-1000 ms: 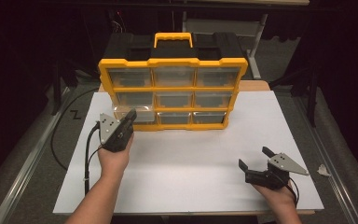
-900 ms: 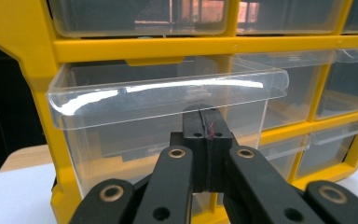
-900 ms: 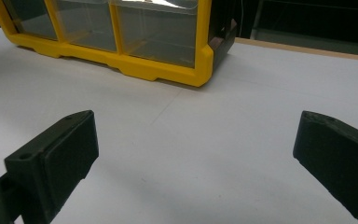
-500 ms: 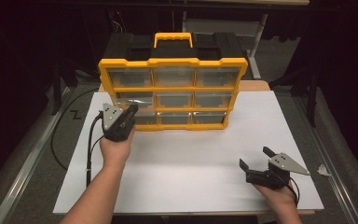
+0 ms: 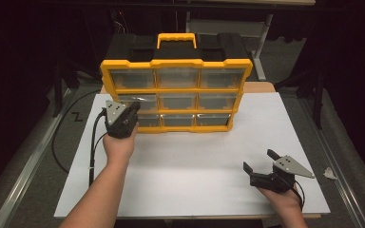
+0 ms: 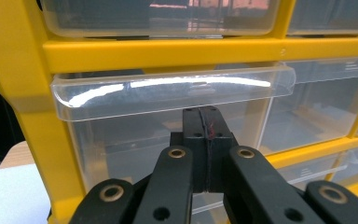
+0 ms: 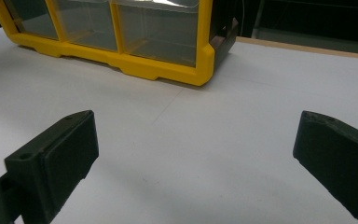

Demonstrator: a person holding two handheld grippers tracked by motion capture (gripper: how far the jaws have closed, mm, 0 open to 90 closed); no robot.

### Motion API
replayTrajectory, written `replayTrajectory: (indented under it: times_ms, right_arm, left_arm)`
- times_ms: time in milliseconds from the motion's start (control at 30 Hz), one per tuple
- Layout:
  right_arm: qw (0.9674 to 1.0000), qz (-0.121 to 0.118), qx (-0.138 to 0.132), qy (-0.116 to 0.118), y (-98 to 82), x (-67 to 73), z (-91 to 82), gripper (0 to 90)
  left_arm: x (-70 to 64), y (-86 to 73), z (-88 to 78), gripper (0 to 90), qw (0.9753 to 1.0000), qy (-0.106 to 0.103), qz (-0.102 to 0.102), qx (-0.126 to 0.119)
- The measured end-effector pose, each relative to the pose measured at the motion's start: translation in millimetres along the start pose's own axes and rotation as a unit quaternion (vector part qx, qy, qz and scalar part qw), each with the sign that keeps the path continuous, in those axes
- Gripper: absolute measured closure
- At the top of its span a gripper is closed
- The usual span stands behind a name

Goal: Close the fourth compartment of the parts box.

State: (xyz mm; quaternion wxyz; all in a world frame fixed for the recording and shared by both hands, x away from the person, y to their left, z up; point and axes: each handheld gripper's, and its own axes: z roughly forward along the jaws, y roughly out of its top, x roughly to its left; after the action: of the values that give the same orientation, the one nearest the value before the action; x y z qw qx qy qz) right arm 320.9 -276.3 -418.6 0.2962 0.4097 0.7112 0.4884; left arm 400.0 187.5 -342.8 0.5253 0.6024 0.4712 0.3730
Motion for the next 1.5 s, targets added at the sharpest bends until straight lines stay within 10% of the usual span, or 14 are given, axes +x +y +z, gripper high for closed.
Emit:
replayTrajectory:
  times_ms: [1100,1500]
  right_arm:
    - [1.0,0.001,0.002,0.003,-0.9,1.1,1.7,1.1]
    - [1.0,0.001,0.003,0.001,-1.4,0.9,0.4,1.2]
  left_arm:
    - [3.5,4.2,10.6,90.0,0.9999,0.005,0.011,0.001]
    - [3.9,-4.1,-1.9,87.7,0.9995,-0.025,0.015,0.011]
